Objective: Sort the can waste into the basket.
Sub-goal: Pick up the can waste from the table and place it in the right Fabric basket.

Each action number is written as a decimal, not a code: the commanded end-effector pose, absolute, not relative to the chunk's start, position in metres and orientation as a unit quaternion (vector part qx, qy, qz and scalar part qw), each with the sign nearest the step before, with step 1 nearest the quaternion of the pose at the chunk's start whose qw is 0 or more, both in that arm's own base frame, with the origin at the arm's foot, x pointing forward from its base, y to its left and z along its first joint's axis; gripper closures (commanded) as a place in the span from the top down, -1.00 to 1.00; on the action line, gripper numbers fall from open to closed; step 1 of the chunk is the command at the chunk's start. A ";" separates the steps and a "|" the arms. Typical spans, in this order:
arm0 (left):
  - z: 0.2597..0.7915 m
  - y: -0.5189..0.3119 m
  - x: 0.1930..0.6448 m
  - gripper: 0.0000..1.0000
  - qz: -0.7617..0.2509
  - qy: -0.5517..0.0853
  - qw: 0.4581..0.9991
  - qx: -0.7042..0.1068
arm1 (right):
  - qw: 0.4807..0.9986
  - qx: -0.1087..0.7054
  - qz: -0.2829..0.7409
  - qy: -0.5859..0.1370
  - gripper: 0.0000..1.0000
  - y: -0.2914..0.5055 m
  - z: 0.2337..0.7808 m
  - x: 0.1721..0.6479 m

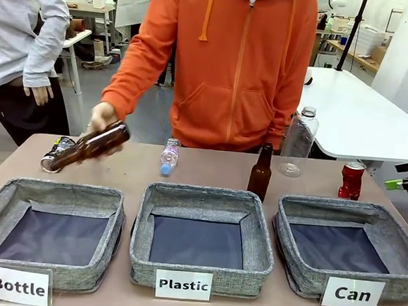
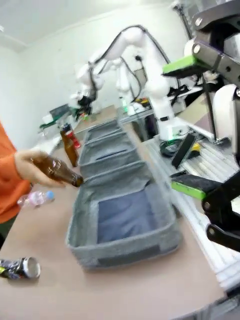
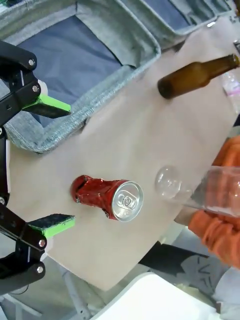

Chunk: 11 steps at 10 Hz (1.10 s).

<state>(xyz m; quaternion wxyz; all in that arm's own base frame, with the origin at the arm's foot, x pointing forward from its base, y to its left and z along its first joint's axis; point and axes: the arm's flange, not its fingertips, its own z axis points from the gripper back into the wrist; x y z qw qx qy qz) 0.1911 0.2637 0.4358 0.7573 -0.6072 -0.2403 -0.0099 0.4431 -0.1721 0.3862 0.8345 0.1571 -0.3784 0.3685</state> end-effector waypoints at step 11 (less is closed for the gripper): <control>0.488 0.291 0.130 1.00 -0.090 -0.235 0.709 -0.659 | 0.821 0.185 0.380 -0.383 1.00 -0.175 0.310 0.524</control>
